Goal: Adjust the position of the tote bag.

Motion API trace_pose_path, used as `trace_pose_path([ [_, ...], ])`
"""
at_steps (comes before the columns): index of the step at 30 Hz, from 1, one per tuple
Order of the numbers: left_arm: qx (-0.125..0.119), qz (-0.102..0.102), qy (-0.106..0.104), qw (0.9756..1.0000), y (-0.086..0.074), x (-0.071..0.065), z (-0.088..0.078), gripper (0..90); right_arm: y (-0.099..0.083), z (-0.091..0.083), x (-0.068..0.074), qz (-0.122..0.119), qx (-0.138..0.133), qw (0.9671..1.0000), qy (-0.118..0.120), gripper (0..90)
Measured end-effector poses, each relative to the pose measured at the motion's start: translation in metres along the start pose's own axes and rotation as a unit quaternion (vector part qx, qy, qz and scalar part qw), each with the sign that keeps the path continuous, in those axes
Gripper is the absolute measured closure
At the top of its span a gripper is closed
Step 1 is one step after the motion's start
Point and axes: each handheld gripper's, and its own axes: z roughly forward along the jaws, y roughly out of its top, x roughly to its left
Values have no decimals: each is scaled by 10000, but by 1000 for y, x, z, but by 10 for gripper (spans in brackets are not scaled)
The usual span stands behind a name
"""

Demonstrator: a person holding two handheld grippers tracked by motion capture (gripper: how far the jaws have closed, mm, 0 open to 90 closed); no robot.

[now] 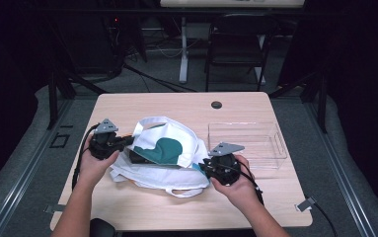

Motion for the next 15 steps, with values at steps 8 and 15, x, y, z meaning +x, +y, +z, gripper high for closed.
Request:
trace_pose_path([
  [8,-50,-48,3,10000,2,3,-2,881,19,2,5,-109,-122,9999,9,736],
  [15,-56,-79,-3,10000,1,4,-2,881,37,15,13,-273,-116,9995,59,717],
])
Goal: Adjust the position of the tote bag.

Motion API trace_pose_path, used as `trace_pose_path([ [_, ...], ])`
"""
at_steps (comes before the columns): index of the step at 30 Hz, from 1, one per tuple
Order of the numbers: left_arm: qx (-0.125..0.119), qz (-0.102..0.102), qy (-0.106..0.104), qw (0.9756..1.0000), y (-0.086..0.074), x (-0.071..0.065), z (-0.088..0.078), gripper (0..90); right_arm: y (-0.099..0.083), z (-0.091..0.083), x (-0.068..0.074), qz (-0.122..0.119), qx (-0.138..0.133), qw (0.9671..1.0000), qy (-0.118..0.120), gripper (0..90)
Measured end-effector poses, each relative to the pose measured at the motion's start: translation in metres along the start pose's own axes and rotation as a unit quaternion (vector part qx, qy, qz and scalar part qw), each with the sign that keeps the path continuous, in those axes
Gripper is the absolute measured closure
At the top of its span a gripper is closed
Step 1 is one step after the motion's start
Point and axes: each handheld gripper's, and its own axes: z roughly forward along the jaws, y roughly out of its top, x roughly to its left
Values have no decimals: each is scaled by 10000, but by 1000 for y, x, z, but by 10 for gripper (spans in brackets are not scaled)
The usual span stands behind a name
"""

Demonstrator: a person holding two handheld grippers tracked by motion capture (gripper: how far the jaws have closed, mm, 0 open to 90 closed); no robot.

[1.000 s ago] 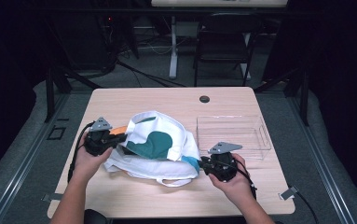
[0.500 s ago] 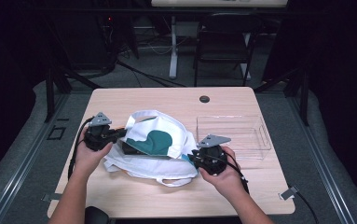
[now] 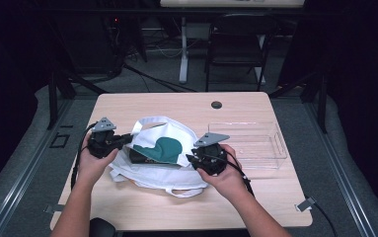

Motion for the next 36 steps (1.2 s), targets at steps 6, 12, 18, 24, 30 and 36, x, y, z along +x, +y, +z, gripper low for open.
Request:
trace_pose_path([
  [6,-18,-7,0,10000,0,0,0,881,8,13,5,-101,78,9999,41,698],
  [12,-39,-5,-17,10000,0,1,0,881,11,27,13,-273,175,9994,106,673],
  [18,-73,-46,-28,10000,0,2,-1,881,11,37,22,-457,310,9984,143,633],
  [24,-115,-45,-29,9999,0,3,-2,881,12,41,25,-494,343,9980,208,612],
  [30,-116,-62,-34,9999,0,4,-2,881,13,49,30,-570,415,9972,264,595],
  [36,-160,-88,-33,9998,0,4,-1,881,14,58,35,-774,515,9954,245,596],
])
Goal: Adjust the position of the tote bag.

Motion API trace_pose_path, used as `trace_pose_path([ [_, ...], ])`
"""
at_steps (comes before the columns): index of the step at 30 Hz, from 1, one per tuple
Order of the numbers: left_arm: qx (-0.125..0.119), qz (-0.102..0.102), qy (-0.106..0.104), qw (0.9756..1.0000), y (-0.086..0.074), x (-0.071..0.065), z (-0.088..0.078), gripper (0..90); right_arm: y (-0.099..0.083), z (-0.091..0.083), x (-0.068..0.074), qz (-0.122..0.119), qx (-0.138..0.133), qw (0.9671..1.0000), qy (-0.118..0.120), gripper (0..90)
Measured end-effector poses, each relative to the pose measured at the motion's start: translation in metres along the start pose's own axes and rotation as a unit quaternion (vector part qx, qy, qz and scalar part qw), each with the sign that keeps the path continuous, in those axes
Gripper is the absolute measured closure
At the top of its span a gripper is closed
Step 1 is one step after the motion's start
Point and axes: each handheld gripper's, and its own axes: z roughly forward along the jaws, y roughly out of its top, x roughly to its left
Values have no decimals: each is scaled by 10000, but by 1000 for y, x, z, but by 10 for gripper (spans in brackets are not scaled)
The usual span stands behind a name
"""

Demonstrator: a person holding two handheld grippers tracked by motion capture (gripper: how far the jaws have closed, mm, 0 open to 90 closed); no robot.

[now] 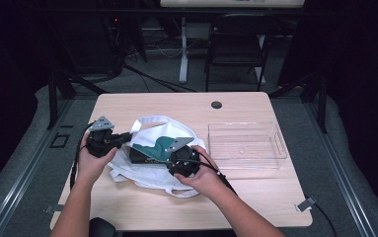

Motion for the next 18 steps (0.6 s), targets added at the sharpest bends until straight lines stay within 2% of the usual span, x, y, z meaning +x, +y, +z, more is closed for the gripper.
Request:
trace_pose_path([
  [2,9,6,0,10000,0,0,0,881,1,3,0,-78,51,10000,-6,608],
  [9,59,22,-4,10000,0,0,0,881,3,8,2,-122,51,9999,29,644],
  [18,12,5,-3,10000,0,-1,0,881,7,12,8,-365,138,9992,19,679],
])
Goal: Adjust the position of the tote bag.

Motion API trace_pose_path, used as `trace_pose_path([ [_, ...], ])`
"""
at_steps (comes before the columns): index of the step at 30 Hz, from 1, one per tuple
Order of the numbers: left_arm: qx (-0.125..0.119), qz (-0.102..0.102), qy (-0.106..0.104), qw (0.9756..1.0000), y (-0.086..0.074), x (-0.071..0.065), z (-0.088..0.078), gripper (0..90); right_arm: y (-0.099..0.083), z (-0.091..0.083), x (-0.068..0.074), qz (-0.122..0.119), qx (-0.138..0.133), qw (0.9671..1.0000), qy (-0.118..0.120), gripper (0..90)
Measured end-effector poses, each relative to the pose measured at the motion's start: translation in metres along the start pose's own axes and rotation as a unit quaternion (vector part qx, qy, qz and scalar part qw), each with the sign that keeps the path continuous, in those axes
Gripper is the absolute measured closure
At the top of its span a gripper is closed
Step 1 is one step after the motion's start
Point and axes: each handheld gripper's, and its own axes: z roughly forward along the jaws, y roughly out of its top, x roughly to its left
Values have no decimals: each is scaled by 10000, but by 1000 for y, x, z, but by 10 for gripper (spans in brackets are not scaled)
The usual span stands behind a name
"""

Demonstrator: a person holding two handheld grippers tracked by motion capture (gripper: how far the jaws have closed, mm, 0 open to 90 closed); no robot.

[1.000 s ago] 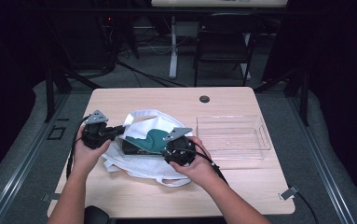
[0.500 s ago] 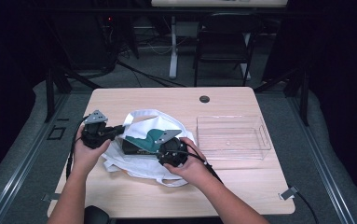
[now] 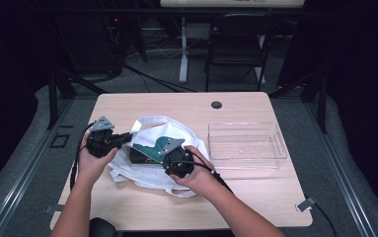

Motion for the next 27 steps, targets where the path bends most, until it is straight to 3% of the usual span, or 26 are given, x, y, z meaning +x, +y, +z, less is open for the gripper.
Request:
trace_pose_path([
  [4,5,11,-4,10000,0,0,0,881,1,0,1,-57,45,10000,-14,726],
  [18,1,32,-15,10000,-1,1,-1,881,2,-4,-3,95,-8,9999,-82,876],
  [27,5,55,3,10000,-1,0,-1,880,5,-9,-5,124,-51,9998,-161,890],
])
